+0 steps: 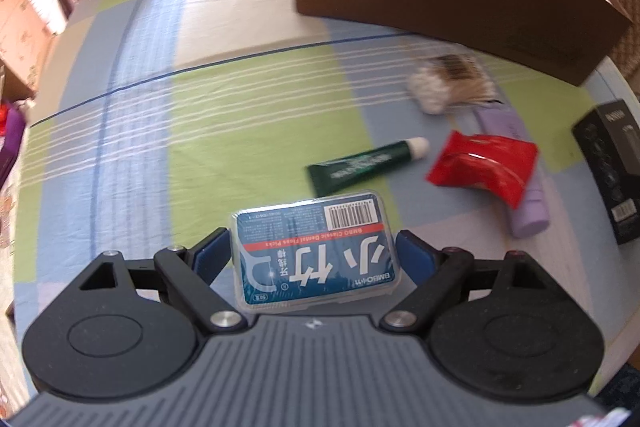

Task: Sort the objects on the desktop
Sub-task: 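Carry the toothpick box and shaver box into the brown box with both tools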

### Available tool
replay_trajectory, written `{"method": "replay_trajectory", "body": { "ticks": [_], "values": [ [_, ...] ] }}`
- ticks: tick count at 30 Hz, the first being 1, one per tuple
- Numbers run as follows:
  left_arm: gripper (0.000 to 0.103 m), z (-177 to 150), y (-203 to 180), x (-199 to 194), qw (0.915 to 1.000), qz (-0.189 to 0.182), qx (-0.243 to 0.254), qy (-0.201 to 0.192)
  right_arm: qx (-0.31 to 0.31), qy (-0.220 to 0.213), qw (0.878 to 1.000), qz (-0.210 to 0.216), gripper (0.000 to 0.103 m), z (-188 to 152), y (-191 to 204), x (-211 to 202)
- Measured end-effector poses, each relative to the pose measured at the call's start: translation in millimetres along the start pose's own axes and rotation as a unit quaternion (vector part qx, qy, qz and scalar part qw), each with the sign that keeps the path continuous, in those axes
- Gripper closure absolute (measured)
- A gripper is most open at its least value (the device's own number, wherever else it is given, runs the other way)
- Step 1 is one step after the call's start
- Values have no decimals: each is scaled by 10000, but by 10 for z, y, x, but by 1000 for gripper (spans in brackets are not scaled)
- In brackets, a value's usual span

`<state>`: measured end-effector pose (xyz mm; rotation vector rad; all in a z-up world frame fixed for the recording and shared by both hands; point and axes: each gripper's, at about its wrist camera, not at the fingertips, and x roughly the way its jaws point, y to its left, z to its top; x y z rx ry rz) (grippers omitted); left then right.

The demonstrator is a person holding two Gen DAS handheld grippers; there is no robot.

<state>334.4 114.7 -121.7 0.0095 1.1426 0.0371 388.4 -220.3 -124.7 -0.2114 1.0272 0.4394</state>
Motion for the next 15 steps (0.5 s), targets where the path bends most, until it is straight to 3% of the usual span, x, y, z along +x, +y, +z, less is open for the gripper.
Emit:
{"method": "replay_trajectory", "body": {
  "ticks": [5,8,15],
  "values": [
    [17,23,119,-46,9998,121,-117,-74,-145,29,9998,-140,11,58,50,124],
    [17,40,147,-75,9998,112,-130,-106,-267,68,9993,-234,27,64,84,153],
    [17,178,52,-220,9996,-83,2,-283,-146,166,9997,-36,27,53,109,17]
  ]
}}
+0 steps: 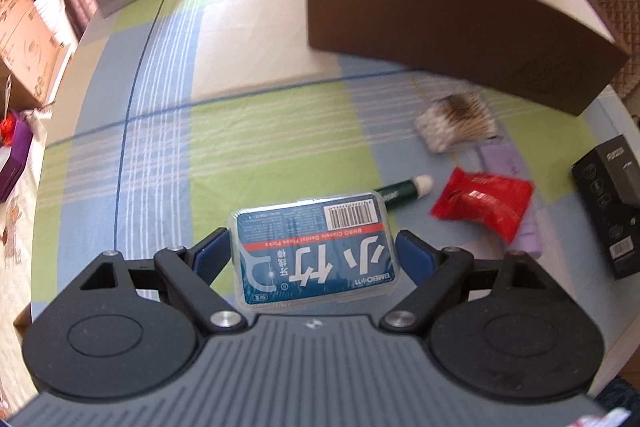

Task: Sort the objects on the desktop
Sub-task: 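Carry the toothpick box and shaver box into the brown box with both tools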

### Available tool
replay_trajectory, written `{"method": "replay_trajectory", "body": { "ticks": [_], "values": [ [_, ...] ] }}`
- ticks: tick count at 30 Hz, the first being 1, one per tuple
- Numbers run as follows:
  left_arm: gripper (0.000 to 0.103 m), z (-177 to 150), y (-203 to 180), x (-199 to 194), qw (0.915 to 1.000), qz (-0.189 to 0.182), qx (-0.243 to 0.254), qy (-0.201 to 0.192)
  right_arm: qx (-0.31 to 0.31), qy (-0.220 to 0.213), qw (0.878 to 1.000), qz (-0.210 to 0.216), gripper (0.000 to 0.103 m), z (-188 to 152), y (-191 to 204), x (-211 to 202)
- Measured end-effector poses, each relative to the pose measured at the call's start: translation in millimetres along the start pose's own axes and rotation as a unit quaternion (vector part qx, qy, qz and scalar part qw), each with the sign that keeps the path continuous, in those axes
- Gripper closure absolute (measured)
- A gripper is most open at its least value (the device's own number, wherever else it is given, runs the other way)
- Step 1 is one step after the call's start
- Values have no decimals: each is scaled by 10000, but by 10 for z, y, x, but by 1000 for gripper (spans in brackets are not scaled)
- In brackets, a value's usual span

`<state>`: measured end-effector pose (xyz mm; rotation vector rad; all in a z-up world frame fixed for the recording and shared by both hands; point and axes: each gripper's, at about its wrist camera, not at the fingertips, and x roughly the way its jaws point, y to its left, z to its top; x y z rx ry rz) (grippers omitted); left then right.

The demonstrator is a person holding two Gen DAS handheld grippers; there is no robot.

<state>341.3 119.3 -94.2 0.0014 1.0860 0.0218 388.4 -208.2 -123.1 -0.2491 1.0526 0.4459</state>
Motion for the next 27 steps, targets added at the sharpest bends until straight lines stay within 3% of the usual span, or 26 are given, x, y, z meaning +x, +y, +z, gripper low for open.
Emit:
{"method": "replay_trajectory", "body": {
  "ticks": [16,27],
  "values": [
    [16,778,-390,-465,9939,-528,501,-831,73,-913,9948,452,27,517,189,-704],
    [16,1460,-599,-583,9864,-681,741,-1298,101,-1509,9869,563,27,1131,113,-840]
  ]
}}
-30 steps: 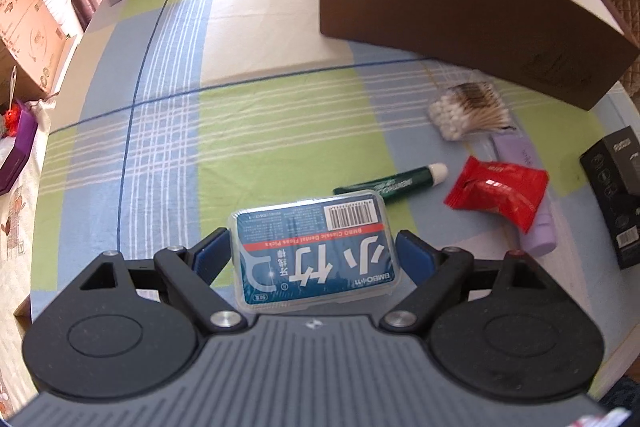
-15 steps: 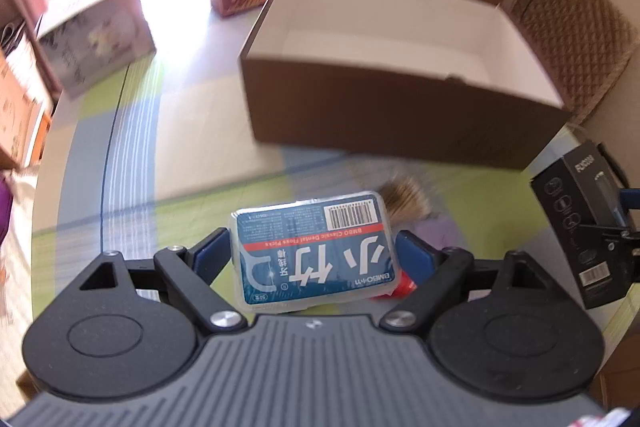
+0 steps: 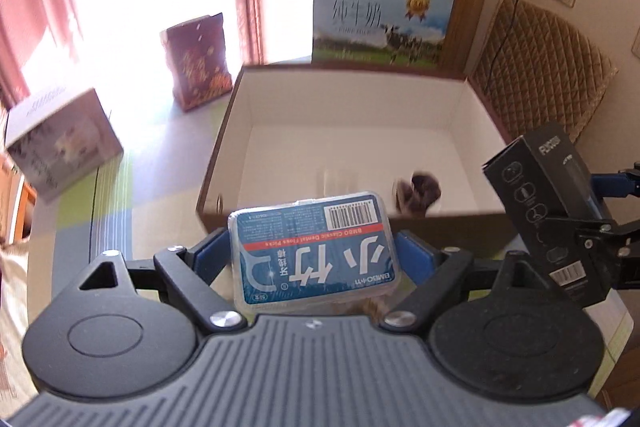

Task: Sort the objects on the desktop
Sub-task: 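Carry the toothpick box and shaver box into the brown box with both tools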

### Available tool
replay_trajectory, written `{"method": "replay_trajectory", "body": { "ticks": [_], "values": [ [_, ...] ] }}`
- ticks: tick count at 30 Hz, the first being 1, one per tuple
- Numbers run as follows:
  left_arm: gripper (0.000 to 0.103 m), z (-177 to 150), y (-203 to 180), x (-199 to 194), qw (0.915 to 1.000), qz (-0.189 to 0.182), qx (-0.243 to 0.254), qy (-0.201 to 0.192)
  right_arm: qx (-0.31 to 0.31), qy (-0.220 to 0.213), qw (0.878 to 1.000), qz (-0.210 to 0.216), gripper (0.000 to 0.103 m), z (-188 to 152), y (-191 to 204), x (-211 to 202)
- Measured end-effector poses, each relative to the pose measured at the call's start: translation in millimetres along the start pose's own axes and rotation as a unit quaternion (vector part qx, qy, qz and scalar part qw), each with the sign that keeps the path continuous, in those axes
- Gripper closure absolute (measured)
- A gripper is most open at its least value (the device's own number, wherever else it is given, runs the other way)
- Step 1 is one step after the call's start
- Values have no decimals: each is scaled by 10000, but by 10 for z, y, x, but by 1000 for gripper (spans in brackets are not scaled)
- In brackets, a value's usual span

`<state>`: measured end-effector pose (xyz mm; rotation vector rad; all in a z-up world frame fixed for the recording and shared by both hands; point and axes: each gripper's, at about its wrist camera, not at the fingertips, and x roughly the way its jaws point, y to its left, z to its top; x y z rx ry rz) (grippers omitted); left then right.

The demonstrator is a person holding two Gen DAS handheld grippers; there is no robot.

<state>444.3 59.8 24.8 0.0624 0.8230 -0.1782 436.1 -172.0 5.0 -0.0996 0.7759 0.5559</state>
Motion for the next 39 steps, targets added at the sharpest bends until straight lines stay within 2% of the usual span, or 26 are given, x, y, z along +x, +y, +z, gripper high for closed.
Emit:
{"method": "replay_trajectory", "body": {
  "ticks": [10,18,31,39],
  "values": [
    [16,430,-49,277,9999,6,143,-79,21,-121,9999,-95,27,381,-140,235],
    [16,555,-34,512,9999,-61,86,40,9,-144,9998,-162,27,564,-253,441],
    [16,811,70,946,9996,19,67,264,71,77,9996,-261,27,740,-373,885],
    [16,1031,91,1380,9988,58,30,492,260,298,9984,-417,27,817,-480,1282]
  ]
}}
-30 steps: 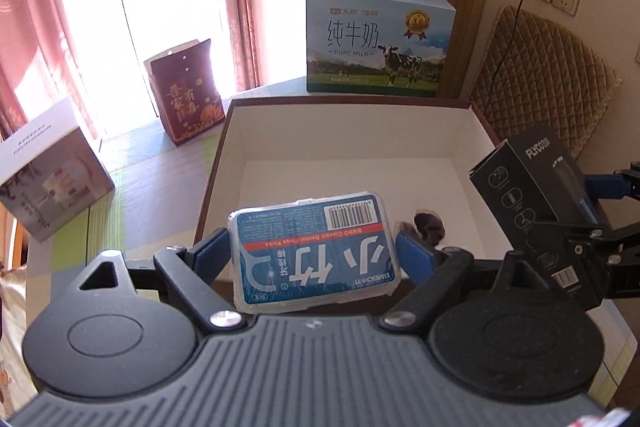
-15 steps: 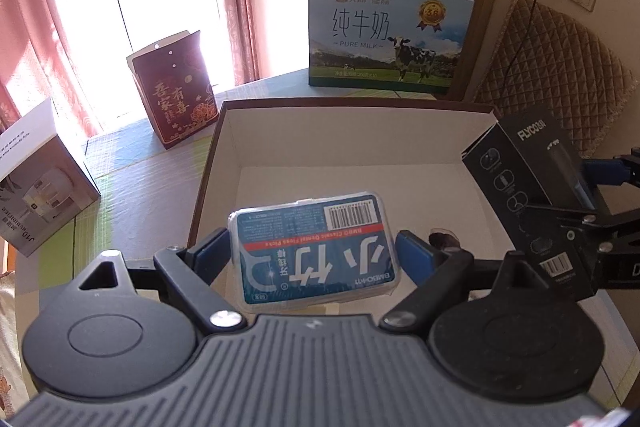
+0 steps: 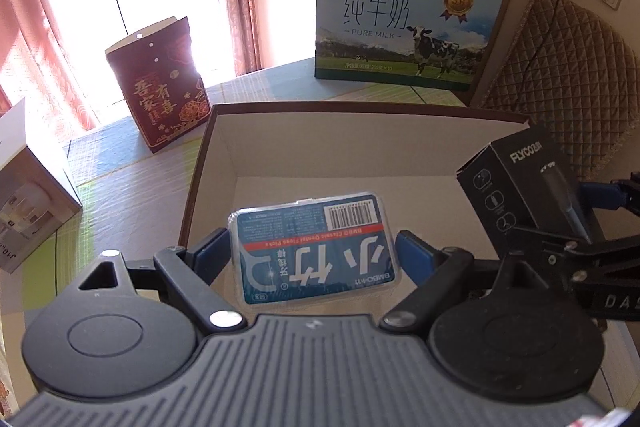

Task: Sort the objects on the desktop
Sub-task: 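Carry the toothpick box and shaver box into the brown box with both tools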

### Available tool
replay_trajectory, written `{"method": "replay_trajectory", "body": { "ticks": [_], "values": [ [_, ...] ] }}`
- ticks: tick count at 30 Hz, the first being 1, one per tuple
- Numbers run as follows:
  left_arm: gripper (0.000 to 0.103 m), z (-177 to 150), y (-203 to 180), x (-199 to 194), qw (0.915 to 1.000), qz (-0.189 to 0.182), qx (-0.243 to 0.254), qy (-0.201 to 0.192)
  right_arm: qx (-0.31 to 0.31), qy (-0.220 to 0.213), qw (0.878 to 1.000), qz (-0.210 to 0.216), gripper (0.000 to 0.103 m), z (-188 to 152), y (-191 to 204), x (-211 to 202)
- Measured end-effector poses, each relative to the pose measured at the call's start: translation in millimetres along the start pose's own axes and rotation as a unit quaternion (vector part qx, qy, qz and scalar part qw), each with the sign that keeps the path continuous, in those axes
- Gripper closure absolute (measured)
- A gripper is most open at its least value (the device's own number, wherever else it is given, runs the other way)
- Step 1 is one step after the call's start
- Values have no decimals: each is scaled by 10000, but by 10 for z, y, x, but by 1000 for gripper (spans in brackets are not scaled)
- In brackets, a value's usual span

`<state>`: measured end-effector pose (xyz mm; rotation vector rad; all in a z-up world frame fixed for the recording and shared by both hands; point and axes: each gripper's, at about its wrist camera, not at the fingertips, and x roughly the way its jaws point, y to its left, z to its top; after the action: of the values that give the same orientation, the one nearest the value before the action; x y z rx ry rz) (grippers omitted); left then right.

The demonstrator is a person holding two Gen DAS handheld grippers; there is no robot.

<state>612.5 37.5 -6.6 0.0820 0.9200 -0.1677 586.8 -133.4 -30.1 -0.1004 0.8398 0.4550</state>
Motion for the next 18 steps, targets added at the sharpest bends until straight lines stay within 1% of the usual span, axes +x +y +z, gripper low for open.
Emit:
{"method": "replay_trajectory", "body": {
  "ticks": [4,7,11,15,18],
  "values": [
    [16,151,-53,219,9998,125,133,93,-24,172,9998,-124,27,59,-14,241],
    [16,227,-81,391,9995,141,208,201,-71,265,9993,-239,27,95,-35,390],
    [16,268,-87,646,9986,204,258,408,-91,353,9988,-324,27,114,-78,544],
    [16,284,-99,873,9967,415,398,573,-93,399,9985,-351,27,116,-114,644],
    [16,275,-129,1000,9950,539,569,626,-97,429,9983,-390,27,117,-132,708]
  ]
}}
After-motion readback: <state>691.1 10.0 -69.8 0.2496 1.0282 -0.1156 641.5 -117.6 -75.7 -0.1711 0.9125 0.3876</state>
